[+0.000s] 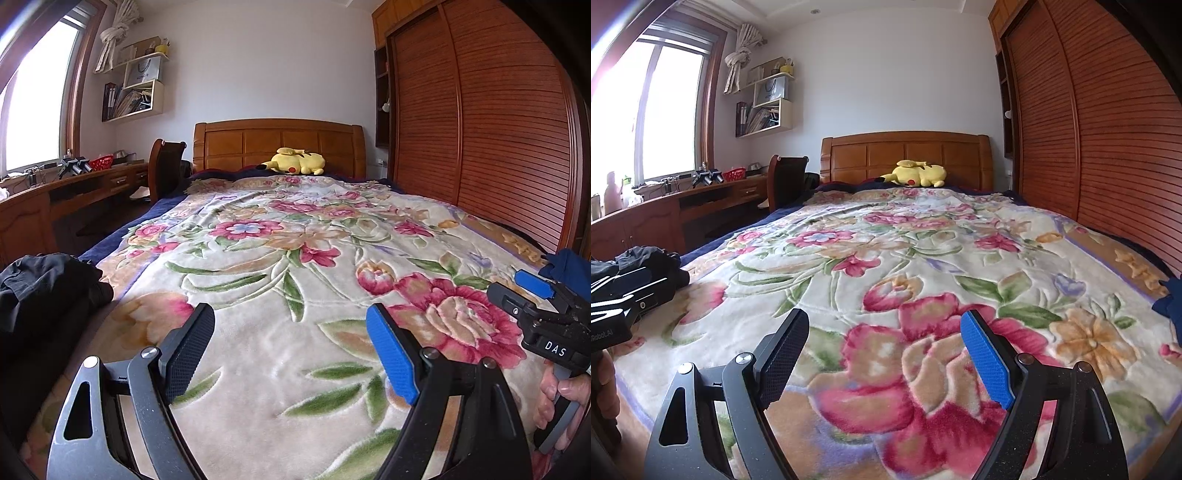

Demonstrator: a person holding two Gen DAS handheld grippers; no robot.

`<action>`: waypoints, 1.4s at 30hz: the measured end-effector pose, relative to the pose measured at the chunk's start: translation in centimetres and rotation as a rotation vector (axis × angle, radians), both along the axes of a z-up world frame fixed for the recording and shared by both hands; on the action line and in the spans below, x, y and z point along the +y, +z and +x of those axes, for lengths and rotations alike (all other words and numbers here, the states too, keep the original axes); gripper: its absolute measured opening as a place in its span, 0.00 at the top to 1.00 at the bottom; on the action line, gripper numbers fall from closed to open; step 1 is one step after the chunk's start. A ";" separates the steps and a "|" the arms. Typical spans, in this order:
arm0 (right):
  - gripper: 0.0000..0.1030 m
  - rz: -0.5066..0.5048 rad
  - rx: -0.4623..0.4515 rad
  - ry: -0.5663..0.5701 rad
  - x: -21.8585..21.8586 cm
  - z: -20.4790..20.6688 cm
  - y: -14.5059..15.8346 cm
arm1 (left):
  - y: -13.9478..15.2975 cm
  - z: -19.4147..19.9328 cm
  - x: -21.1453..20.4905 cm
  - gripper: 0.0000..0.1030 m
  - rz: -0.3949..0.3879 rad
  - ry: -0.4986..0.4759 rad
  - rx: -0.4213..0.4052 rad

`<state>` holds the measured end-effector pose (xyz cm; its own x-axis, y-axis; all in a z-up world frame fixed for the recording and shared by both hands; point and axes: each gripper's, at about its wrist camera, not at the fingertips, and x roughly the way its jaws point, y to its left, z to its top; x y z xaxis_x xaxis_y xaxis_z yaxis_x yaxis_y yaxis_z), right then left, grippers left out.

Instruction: Fold large clothes

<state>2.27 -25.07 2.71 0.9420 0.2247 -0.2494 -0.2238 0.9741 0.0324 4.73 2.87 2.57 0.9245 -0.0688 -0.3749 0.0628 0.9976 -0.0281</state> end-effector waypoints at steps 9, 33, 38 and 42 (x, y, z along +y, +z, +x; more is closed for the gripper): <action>0.17 -0.001 -0.007 0.002 -0.1 0.1 -0.1 | 0.1 -0.2 -0.1 0.18 0.002 0.004 -0.008; 0.17 0.006 -0.021 0.006 -0.4 0.2 -0.1 | 0.1 -0.4 -0.2 0.18 -0.003 0.009 -0.018; 0.17 0.007 -0.021 0.007 -0.4 0.2 -0.1 | 0.2 -0.5 -0.2 0.18 -0.004 0.009 -0.019; 0.17 0.008 -0.022 0.007 -0.4 0.2 -0.2 | 0.1 -0.5 -0.1 0.18 -0.004 0.009 -0.019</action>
<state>2.46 -25.52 2.53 0.9455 0.2334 -0.2271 -0.2316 0.9722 0.0350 4.18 2.73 2.68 0.9321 -0.0622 -0.3569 0.0547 0.9980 -0.0310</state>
